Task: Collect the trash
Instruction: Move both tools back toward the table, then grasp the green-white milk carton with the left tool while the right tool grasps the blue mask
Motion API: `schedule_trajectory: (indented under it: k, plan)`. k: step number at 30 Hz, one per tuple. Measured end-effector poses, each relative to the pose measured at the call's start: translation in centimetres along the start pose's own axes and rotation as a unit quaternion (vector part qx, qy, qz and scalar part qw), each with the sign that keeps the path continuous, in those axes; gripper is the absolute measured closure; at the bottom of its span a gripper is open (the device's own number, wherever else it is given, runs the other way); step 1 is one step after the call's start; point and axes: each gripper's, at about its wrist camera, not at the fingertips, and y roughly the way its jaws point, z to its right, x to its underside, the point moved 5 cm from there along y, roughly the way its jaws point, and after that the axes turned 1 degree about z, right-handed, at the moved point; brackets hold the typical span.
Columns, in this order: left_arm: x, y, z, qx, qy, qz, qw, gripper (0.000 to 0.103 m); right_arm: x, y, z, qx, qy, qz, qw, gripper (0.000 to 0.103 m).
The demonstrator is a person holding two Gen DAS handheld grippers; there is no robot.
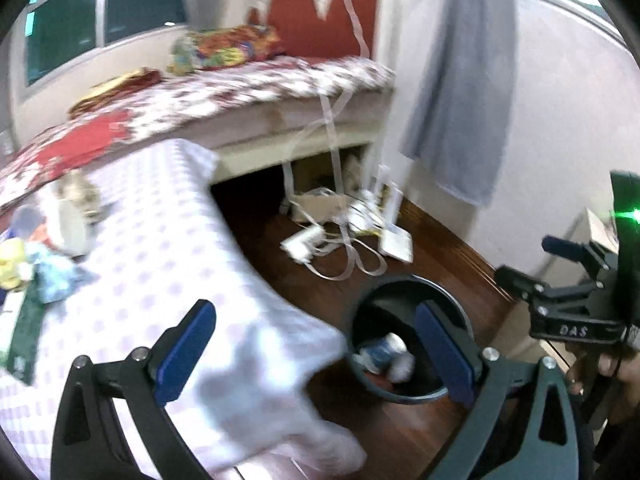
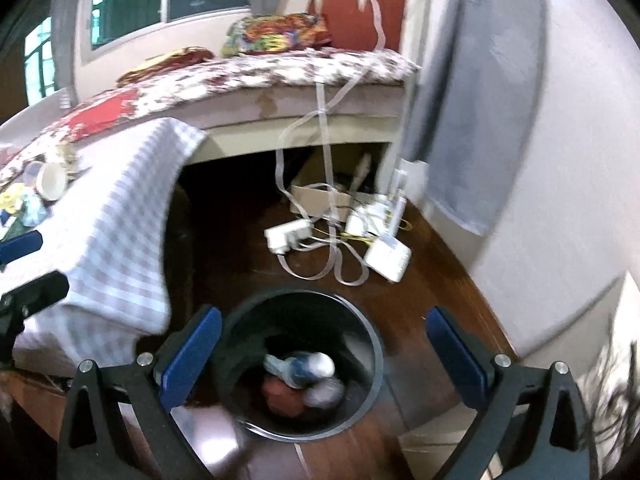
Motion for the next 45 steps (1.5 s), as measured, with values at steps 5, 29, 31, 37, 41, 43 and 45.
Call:
schedule_trajectory:
  k: [5, 29, 31, 37, 41, 43, 45]
  plan:
    - [-0.1, -2.0, -5.6, -0.056, -0.037, 0.024, 0.9975, 0.003, -2.1, 0.5, -5.6, -0.043, -0.028, 0.013, 0.999, 0.0]
    - [5.9, -7.1, -25.6, -0.219, -0.145, 0.03, 0.9645, 0.007, -5.2, 2.8, -27.7, -0.194, -0.153, -0.003, 0.969, 0.0]
    - [6.3, -5.9, -26.4, -0.211, -0.147, 0.016, 0.9661, 0.01, -5.2, 3.3, -28.7, -0.196, -0.161, -0.009, 0.967, 0.0]
    - [6.4, -3.9, -27.5, -0.188, -0.149, -0.001, 0.9708, 0.026, -5.5, 5.0, -31.8, -0.206, -0.173, -0.023, 0.963, 0.0]
    - [6.3, -3.8, -27.6, -0.157, -0.156, 0.012, 0.9751, 0.041, -5.9, 6.1, -34.1, -0.216, -0.183, -0.033, 0.959, 0.0]
    - [6.6, -4.6, -28.0, -0.164, -0.163, 0.022, 0.9726, 0.042, -6.2, 6.5, -35.5, -0.222, -0.189, -0.035, 0.956, 0.0]
    - [7.1, -5.1, -28.6, -0.172, -0.172, 0.021, 0.9698, 0.042, -6.4, 6.8, -36.7, -0.23, -0.194, -0.039, 0.953, 0.0]
